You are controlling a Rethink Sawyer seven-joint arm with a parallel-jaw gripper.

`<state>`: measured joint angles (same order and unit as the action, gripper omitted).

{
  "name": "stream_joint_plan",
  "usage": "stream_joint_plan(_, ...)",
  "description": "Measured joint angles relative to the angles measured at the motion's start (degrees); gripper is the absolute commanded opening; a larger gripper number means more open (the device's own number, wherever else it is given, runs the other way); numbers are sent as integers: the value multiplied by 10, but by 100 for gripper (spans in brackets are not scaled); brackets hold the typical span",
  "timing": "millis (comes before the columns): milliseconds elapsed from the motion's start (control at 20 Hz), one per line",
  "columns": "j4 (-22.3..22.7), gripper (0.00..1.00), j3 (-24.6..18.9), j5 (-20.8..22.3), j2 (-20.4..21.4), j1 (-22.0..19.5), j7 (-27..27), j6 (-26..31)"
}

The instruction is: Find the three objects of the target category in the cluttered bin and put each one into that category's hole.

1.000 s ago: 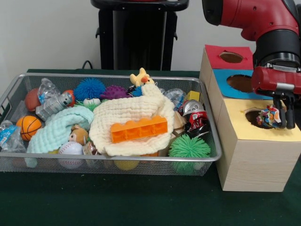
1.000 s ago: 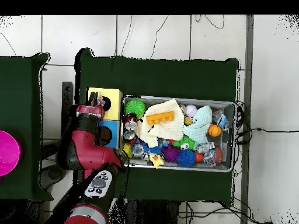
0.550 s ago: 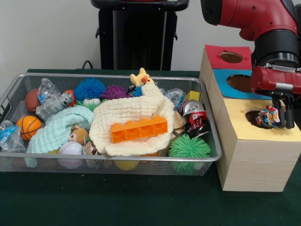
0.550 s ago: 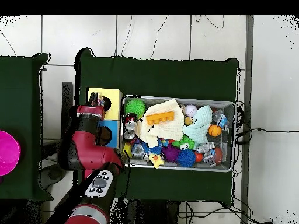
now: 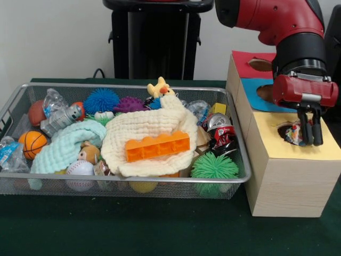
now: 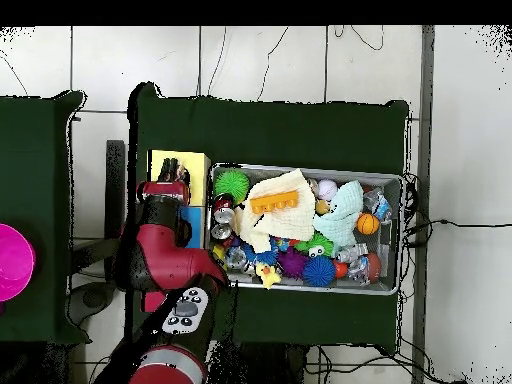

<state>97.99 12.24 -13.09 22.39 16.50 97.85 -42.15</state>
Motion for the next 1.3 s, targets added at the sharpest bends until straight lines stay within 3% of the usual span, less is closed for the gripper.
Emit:
stream_joint_plan(400,0,0,-4,60,5,-41,0,0)
stream_joint_plan(1300,0,0,-8,65,20,-43,0,51)
